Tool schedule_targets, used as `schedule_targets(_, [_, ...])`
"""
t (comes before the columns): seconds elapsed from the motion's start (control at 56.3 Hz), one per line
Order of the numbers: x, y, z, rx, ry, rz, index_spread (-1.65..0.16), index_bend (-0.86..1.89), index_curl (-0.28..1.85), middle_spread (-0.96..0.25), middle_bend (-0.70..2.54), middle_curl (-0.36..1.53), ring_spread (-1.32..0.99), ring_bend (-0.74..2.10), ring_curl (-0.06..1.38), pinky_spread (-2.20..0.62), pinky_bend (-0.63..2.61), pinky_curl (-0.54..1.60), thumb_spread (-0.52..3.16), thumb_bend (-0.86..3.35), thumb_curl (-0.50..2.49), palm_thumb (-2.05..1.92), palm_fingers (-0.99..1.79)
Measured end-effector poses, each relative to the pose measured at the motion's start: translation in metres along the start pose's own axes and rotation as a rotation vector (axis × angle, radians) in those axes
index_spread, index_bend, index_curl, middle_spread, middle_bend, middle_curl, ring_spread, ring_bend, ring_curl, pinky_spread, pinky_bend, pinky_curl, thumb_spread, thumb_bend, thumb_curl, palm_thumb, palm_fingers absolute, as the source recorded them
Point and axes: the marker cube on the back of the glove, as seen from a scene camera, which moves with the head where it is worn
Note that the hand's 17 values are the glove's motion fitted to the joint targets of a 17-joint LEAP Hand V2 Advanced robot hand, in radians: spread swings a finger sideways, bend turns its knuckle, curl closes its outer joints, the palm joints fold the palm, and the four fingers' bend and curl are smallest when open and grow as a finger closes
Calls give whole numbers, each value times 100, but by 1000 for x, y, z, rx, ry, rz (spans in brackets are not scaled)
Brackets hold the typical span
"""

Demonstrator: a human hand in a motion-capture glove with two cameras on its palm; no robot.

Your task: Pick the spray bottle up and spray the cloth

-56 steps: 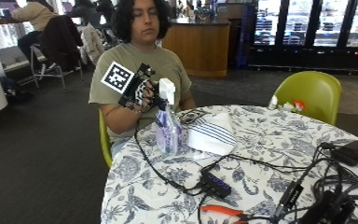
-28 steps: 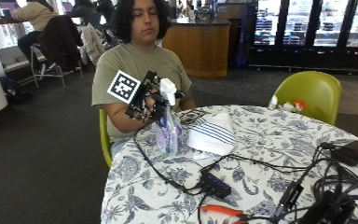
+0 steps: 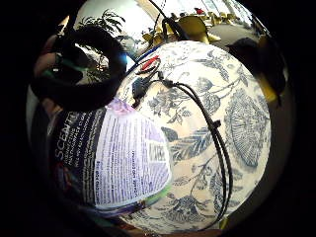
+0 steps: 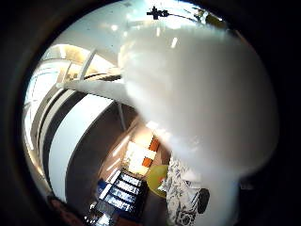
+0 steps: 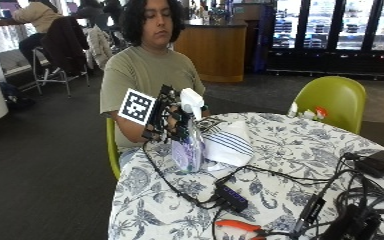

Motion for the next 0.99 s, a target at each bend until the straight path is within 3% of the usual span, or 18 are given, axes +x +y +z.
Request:
schedule_targets(0.124, [2,-21,12,5,-28,37,-22,7,17,-1,20,44,-9,68,44,2,49,39,93,-3,48,83,67])
schedule_targets(0.391, [0,-40,29,-337,-121,127,-18,13,18,8,18,38,-5,65,40,4,52,38,90,-3,46,75,64])
schedule_targets(0.462, [-3,-46,33,-387,-159,129,-18,17,22,8,23,39,-5,60,38,4,42,35,90,-2,47,78,72])
schedule_targets(0.479, [-4,-47,33,-406,-167,115,-20,27,25,4,33,42,-7,60,38,4,30,32,89,2,49,85,89])
schedule_targets(0.55, [-7,-51,31,-441,-203,44,-22,25,27,-2,39,43,-10,58,37,4,17,28,84,2,51,91,104])
schedule_targets(0.657, [-18,-49,19,-464,-255,-54,-23,19,32,-9,48,48,-14,57,40,-8,29,33,69,1,56,101,129])
schedule_targets(0.835, [-72,-25,-3,-874,-164,-159,-24,25,40,-15,57,53,-17,62,44,-18,34,37,54,-3,61,100,136])
schedule_targets(0.994, [-112,5,-5,-1223,201,-204,-24,26,45,-16,60,54,-18,64,46,-20,36,39,48,-3,64,100,134])
